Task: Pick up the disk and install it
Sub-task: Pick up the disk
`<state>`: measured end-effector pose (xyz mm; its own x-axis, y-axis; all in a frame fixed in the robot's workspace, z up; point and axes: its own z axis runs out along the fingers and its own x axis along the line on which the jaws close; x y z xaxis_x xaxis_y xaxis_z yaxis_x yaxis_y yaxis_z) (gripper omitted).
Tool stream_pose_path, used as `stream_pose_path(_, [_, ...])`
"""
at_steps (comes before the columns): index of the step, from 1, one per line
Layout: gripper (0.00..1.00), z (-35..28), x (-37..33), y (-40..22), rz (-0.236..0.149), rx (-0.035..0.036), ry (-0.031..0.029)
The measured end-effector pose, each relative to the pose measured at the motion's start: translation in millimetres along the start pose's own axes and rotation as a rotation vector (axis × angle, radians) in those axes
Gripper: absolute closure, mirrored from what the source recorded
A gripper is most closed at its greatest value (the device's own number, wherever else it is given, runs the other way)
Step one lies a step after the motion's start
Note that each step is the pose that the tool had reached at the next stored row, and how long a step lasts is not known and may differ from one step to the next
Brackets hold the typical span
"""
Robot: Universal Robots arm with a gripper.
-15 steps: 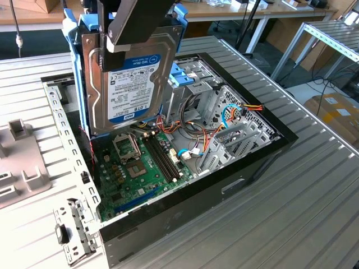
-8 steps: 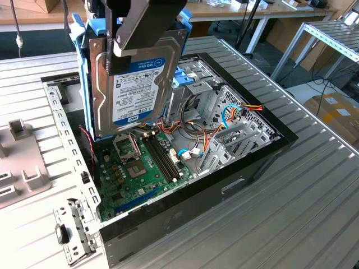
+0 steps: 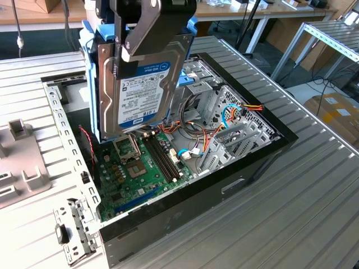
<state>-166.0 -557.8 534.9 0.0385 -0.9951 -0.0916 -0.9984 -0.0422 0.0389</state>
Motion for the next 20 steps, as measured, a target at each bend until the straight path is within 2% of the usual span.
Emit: stream_pose_path(20, [0.63,4.3,2.8,-8.8,0.000,-0.0001,0.0003])
